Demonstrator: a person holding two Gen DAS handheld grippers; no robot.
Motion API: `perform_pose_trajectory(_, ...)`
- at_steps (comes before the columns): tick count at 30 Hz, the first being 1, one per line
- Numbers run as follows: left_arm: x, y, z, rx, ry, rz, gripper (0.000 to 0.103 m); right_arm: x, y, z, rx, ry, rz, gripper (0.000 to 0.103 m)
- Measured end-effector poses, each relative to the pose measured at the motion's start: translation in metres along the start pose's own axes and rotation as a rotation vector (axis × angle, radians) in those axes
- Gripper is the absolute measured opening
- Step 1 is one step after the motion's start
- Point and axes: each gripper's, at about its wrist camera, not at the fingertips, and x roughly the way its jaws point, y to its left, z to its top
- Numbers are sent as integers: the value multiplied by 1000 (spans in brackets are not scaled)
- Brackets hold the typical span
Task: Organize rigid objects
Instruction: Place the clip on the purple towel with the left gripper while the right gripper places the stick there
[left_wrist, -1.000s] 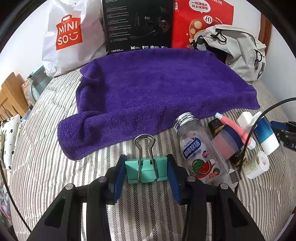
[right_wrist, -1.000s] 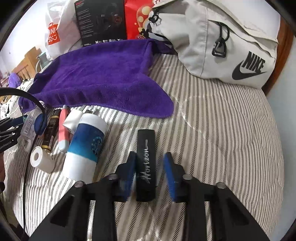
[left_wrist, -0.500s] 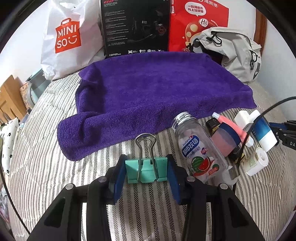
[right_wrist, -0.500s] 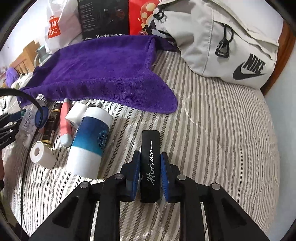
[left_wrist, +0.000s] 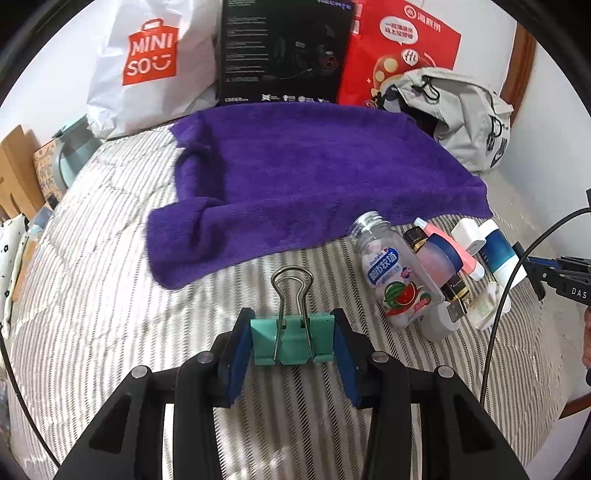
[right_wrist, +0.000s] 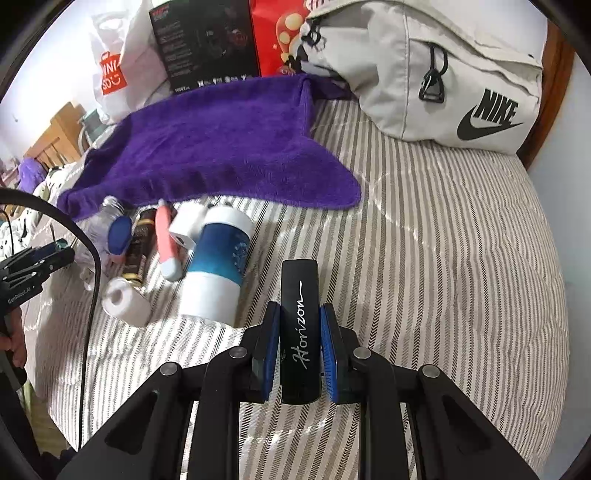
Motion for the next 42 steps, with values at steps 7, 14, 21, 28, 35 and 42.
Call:
perform_pose_trajectory(7,-23,12,9,-40,-35,-16,39,-15,7,17,-11,-36,43,21)
perform_pose_trajectory(14,-33,21,34,-63,-58,-22,40,-23,19,54,-30,-59,94,21)
perform_pose_trajectory(21,-34,28,73,-60,-83,-7,39,-24,36,110,-68,-102,140,21)
perform_pose_trajectory(28,-14,30,117,-44,-92,-5,39,7,42,165,-68,-115,154,21)
perform_pose_trajectory(35,23,34,136,-43,-61,-13,39,83,39,206,-59,-47,107,21)
perform_pose_trajectory(42,55,40,144,-50,-26,-26,40,135,34,228,-78,26,43,21)
